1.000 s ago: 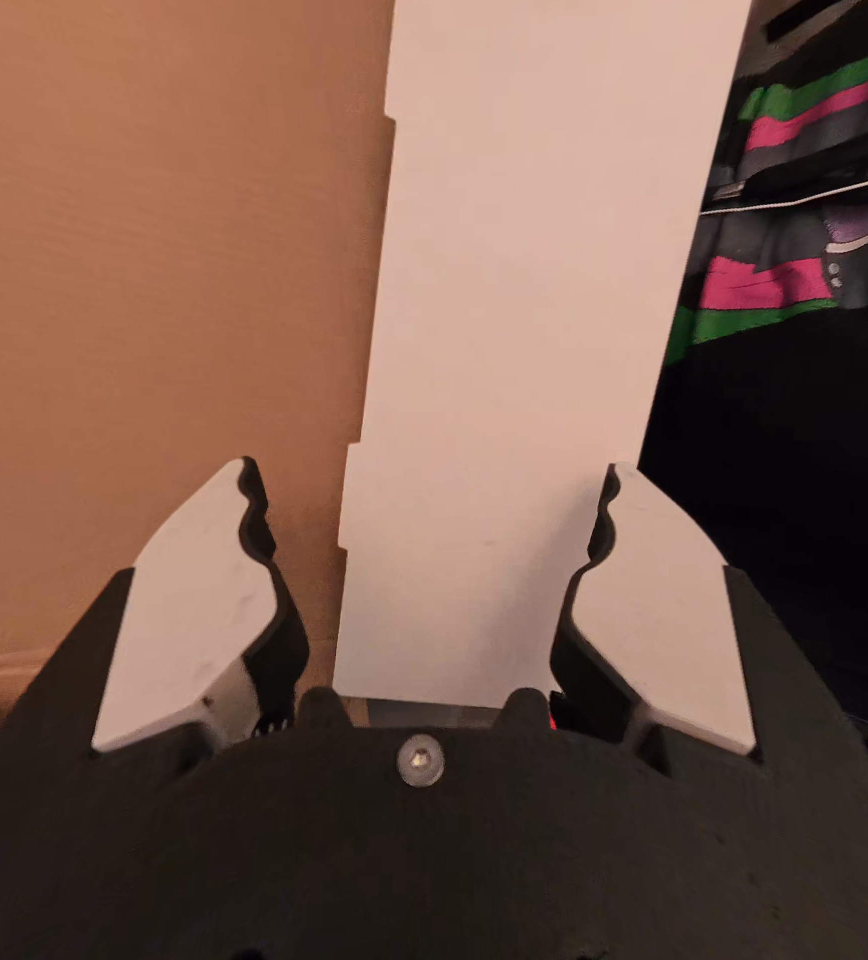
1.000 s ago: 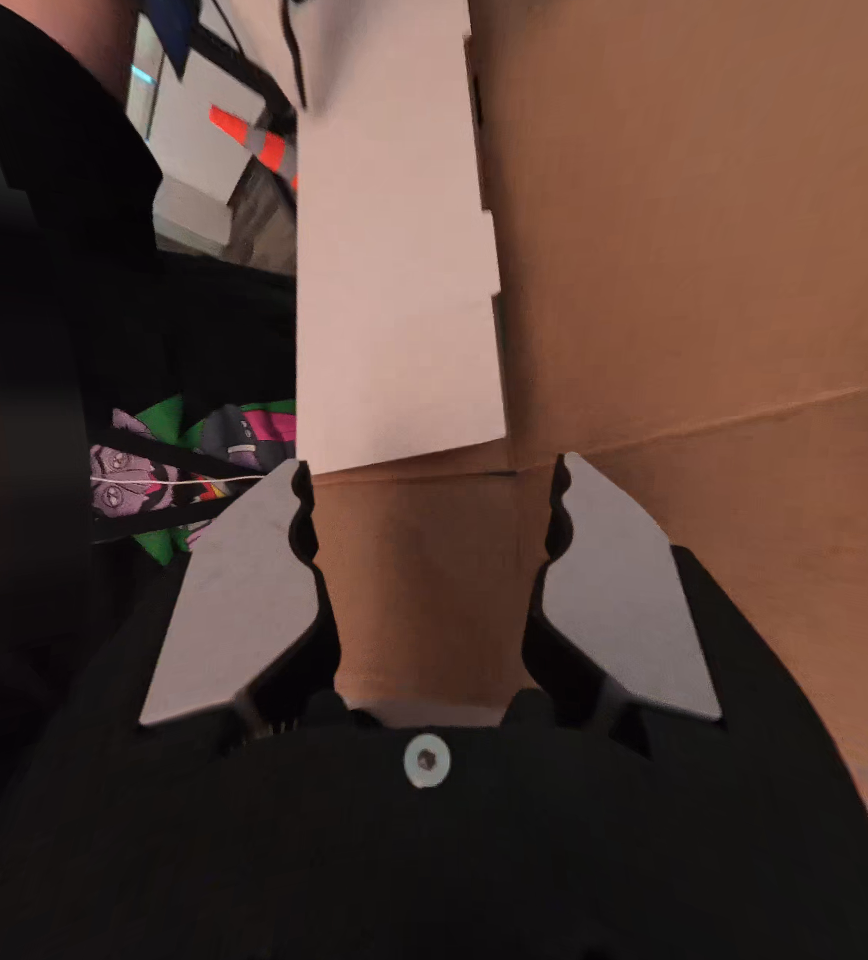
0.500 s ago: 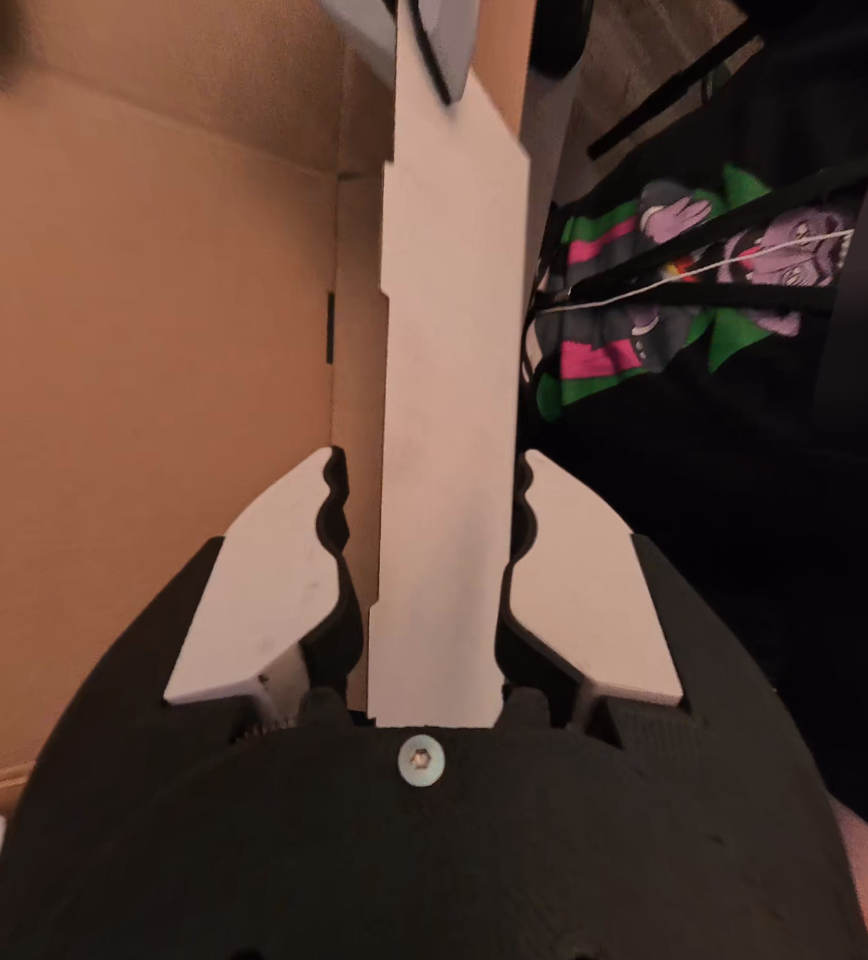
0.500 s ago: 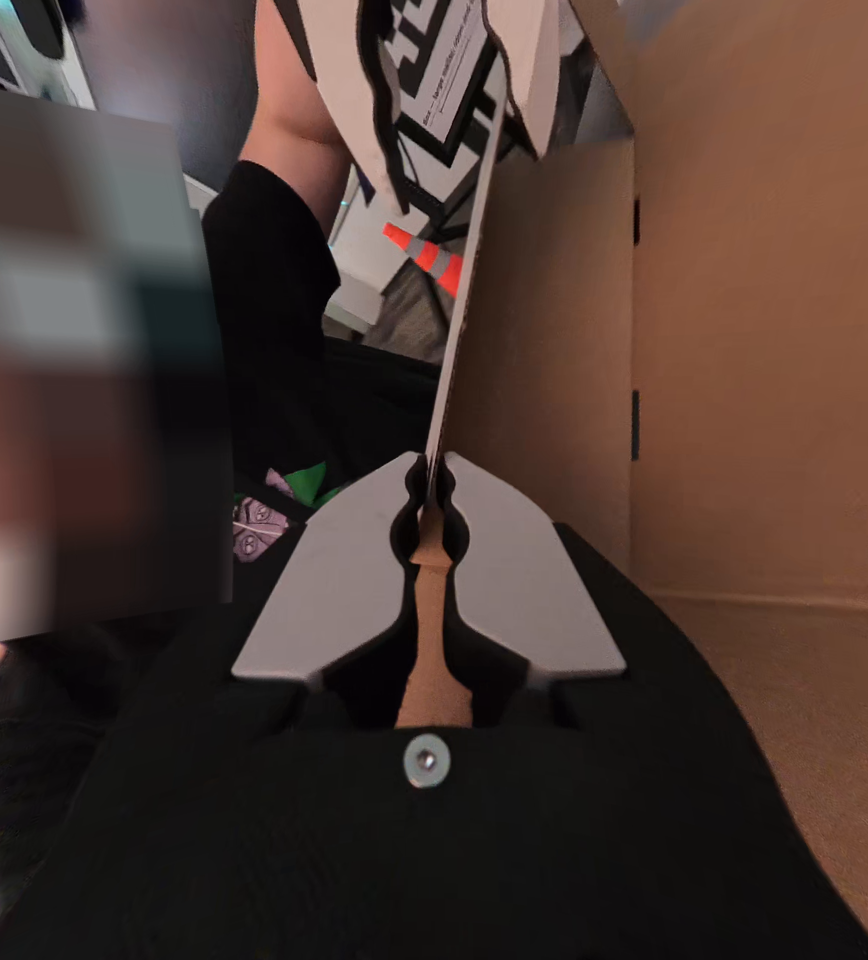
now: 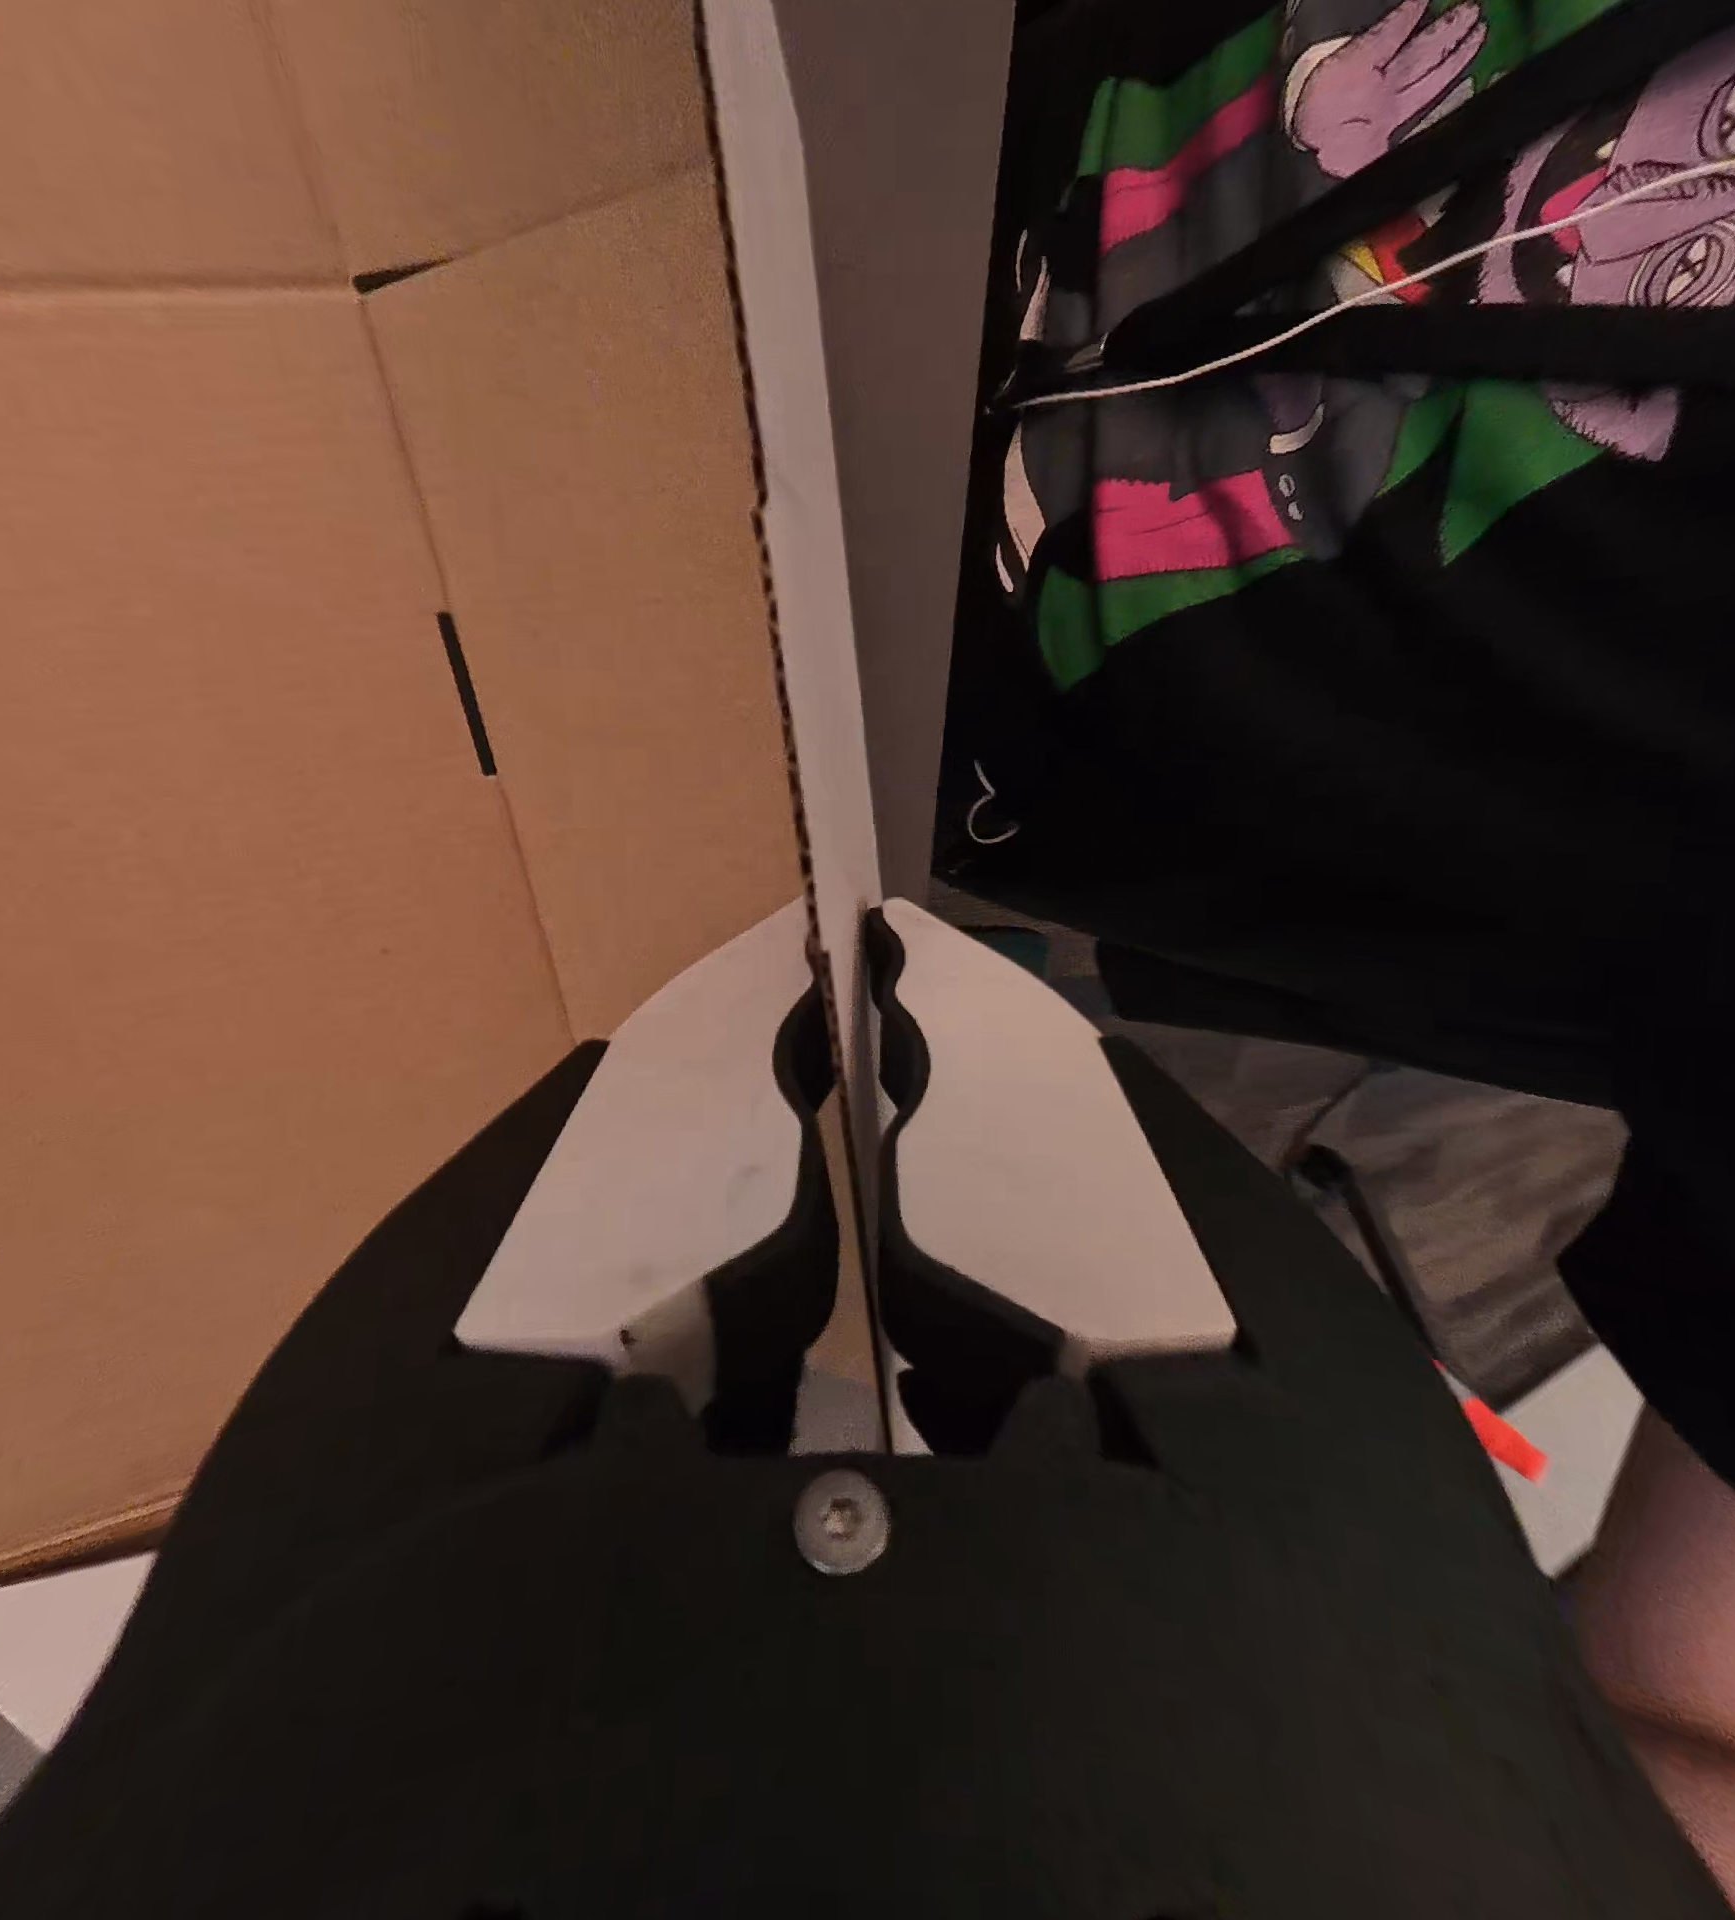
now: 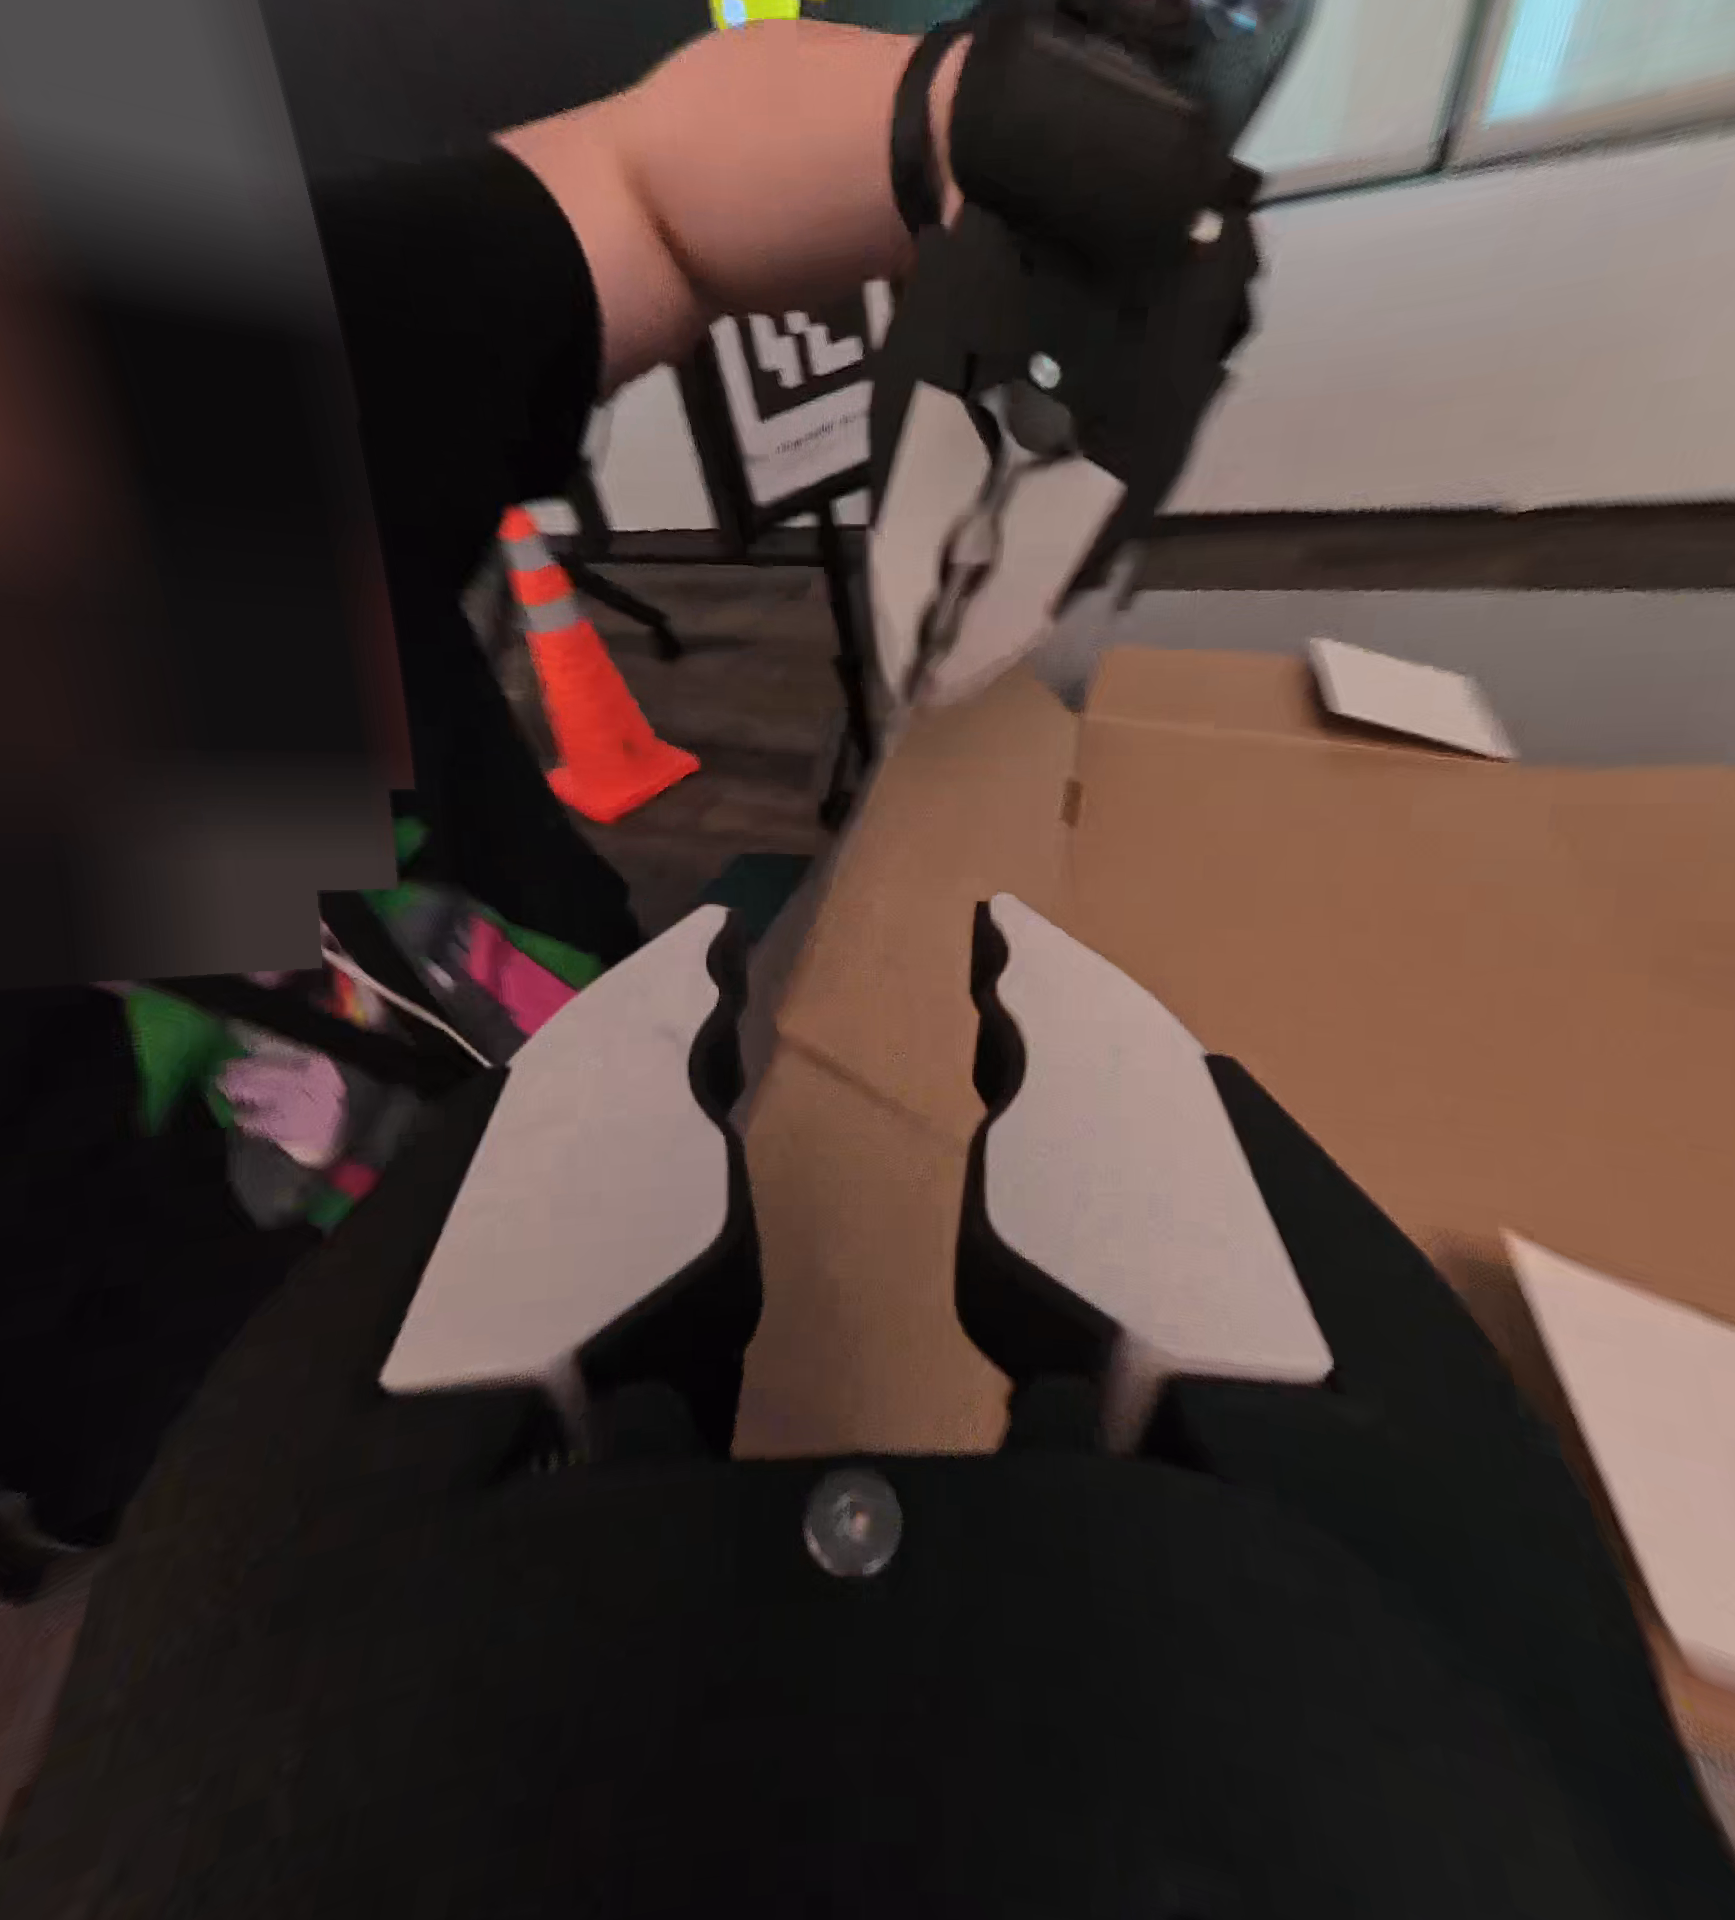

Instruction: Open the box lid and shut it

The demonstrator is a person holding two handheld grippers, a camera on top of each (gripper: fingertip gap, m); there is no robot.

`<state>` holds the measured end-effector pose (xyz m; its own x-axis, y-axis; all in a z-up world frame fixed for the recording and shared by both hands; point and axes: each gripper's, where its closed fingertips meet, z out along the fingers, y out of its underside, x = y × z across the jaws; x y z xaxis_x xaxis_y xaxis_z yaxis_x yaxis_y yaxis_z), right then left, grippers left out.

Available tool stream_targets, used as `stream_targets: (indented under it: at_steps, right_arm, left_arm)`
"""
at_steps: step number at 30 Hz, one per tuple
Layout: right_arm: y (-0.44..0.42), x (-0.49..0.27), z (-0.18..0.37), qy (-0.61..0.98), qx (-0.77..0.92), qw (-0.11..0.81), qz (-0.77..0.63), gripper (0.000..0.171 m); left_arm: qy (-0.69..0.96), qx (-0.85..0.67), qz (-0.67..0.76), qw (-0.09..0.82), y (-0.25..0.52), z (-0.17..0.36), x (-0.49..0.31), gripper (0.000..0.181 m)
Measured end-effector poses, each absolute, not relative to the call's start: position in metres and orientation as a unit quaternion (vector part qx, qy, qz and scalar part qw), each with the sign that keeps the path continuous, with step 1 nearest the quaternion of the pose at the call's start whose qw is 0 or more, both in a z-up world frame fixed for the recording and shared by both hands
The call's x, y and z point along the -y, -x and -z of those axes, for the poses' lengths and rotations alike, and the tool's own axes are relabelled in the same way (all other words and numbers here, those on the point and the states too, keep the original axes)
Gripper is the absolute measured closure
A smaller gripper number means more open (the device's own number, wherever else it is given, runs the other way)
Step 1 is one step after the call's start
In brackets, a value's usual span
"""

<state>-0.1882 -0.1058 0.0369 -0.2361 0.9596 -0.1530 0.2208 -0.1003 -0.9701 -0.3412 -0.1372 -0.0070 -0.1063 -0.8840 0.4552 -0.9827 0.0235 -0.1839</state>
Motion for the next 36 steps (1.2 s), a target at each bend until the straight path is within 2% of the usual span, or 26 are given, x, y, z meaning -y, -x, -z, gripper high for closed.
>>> stream_targets:
  at_steps: [2, 3, 6, 10, 11, 13, 19, 24, 26, 27, 31, 36]
  right_arm:
    - [0.148, 0.102, -0.012, 0.503, 0.572, 0.413, -0.499, 0.116]
    - [0.133, 0.102, 0.000, 0.501, 0.556, 0.446, -0.490, 0.115]
    - [0.122, 0.119, 0.041, 0.523, 0.554, 0.446, -0.470, 0.112]
    - [0.160, 0.129, 0.054, 0.505, 0.599, 0.487, -0.386, 0.111]
    - [0.167, 0.128, 0.058, 0.504, 0.614, 0.484, -0.366, 0.120]
    - [0.175, 0.124, 0.065, 0.511, 0.633, 0.466, -0.348, 0.157]
    - [0.172, 0.124, 0.059, 0.514, 0.613, 0.394, -0.452, 0.156]
    - [0.172, 0.126, 0.067, 0.486, 0.640, 0.382, -0.456, 0.156]
    - [0.172, 0.125, 0.073, 0.485, 0.636, 0.383, -0.461, 0.158]
    - [0.173, 0.122, 0.074, 0.486, 0.630, 0.391, -0.462, 0.165]
    - [0.172, 0.119, 0.074, 0.517, 0.592, 0.332, -0.521, 0.166]
    - [0.183, 0.117, 0.067, 0.564, 0.628, 0.274, -0.461, 0.167]
  left_arm:
    - [-0.655, 0.716, -0.227, 0.080, 0.343, 0.004, 0.143, 0.179]
    - [-0.653, 0.721, -0.222, 0.065, 0.344, 0.002, 0.144, 0.179]
    - [-0.650, 0.729, -0.213, 0.029, 0.348, -0.006, 0.148, 0.179]
    - [-0.647, 0.732, -0.212, 0.005, 0.351, -0.010, 0.152, 0.179]
    - [-0.646, 0.733, -0.212, 0.000, 0.350, -0.010, 0.153, 0.179]
    - [-0.646, 0.734, -0.212, -0.004, 0.350, -0.009, 0.156, 0.179]
    - [-0.636, 0.745, -0.196, -0.048, 0.350, -0.009, 0.171, 0.179]
    - [-0.628, 0.753, -0.179, -0.079, 0.350, 0.000, 0.186, 0.177]
    - [-0.638, 0.739, -0.198, -0.087, 0.351, 0.009, 0.190, 0.177]
    - [-0.643, 0.729, -0.223, -0.079, 0.352, 0.012, 0.195, 0.178]
    - [-0.648, 0.706, -0.277, -0.067, 0.352, 0.023, 0.211, 0.179]
    - [-0.621, 0.753, -0.203, -0.078, 0.344, 0.022, 0.211, 0.178]
